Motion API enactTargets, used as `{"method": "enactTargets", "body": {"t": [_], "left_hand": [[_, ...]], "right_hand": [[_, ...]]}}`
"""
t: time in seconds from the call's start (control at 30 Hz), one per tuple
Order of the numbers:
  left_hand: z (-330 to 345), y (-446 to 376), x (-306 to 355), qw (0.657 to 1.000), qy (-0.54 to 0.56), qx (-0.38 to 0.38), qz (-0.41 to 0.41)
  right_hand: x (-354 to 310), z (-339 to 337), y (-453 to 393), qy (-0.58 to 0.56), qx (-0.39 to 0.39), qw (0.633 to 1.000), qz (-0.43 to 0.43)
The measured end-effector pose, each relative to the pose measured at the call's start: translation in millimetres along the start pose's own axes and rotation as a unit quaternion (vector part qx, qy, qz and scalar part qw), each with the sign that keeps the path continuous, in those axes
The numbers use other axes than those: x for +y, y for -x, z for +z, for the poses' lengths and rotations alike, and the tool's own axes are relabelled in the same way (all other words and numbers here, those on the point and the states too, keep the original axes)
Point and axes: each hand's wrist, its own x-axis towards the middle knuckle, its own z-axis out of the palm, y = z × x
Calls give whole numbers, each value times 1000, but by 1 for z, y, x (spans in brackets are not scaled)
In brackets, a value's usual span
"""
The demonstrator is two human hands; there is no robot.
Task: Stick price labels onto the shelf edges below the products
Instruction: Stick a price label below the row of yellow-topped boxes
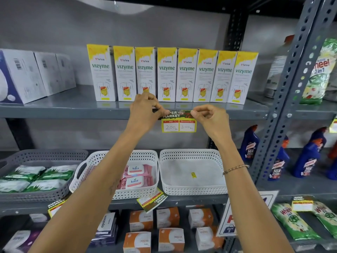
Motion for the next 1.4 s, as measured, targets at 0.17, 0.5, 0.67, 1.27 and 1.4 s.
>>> {"method": "enactTargets", "body": {"t": [0.17, 0.5, 0.67, 1.27, 1.4], "left_hand": [[1, -6, 2, 999, -41, -2, 7], [4, -2, 2, 999, -29, -13, 3], [3, -5, 5, 1000, -10, -1, -2], [5, -1, -2, 1000, -2, 2, 18], [7, 1, -2, 1000, -19, -5, 21]], "right_hand": [[-4, -1, -6, 61, -11, 998, -9], [-10, -4, -11, 51, -32, 998, 28], [-11, -4, -14, 49, -25, 998, 18], [-8, -2, -13, 56, -25, 998, 3], [-4, -2, -10, 69, -28, 997, -8]]}}
